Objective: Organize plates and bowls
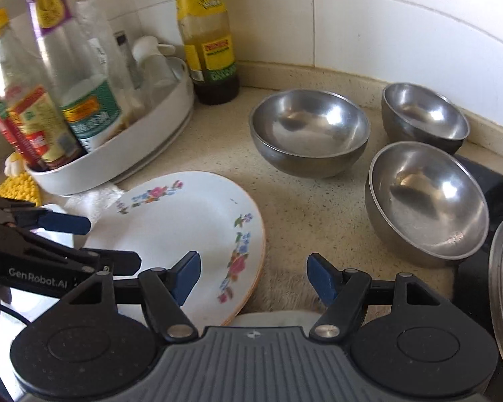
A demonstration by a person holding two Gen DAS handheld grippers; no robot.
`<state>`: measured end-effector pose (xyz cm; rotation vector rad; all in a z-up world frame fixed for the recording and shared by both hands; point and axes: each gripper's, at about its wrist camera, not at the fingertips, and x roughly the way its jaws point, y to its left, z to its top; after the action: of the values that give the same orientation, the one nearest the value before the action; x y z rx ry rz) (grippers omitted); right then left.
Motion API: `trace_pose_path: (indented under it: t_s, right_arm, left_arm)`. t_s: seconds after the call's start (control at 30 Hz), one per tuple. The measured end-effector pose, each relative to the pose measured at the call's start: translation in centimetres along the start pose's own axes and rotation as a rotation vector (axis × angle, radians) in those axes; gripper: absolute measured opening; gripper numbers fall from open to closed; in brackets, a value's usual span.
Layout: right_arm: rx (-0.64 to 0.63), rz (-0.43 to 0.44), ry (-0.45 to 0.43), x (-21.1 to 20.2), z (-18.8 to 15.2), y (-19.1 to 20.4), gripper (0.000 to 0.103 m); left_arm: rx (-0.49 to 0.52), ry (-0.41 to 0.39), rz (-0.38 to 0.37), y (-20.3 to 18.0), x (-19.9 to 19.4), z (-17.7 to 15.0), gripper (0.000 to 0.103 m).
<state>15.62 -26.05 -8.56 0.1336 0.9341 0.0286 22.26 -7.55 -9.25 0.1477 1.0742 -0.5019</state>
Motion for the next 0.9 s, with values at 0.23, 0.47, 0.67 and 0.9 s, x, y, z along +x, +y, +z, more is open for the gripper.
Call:
trace_pose_path:
  t_s: [0.23,0.47,0.67,0.9]
  right_arm:
    - [-0.015,0.042,0.043,1.4,0.8,-0.1,0.071]
    - [0.060,0.209,0.093,2.1,0.6,-0.9,0.065]
    - [0.021,0.227,0.106,1.6,0.8,-0.5,0.064]
    - [0.091,0.216,0.071,0.4,0.8,-2.1,0.064]
  left_arm:
    - [0.003,0.018,-0.013,0.2,1.2,0.9,0.092]
    - [0.008,0.016,-0.024,0.2,0.9,0.7,0.088]
    - [-0.042,0.011,-0.070,0.6,0.9,0.8,0.089]
    - [-0.031,0.026,-0.143,-0.6,0.7,0.1,0.090]
